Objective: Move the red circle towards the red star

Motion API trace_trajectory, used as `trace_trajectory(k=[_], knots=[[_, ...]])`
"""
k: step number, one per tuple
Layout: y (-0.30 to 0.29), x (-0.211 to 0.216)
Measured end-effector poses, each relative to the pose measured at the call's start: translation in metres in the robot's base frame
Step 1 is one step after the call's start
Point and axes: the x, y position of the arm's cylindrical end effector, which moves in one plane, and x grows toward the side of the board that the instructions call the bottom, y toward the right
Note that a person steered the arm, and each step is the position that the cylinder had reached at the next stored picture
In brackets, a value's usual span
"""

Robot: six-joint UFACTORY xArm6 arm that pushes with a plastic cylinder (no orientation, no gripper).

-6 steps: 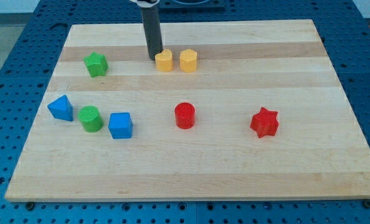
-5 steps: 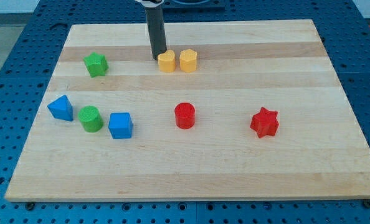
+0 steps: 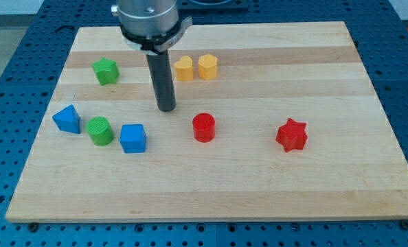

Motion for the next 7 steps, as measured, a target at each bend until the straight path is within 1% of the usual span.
trace_trajectory(k=[3,4,5,6,7], knots=[[0.042,0.058],[0.076,0.05],[0.108,0.013],[0.113,0.005],[0.113,0.029]])
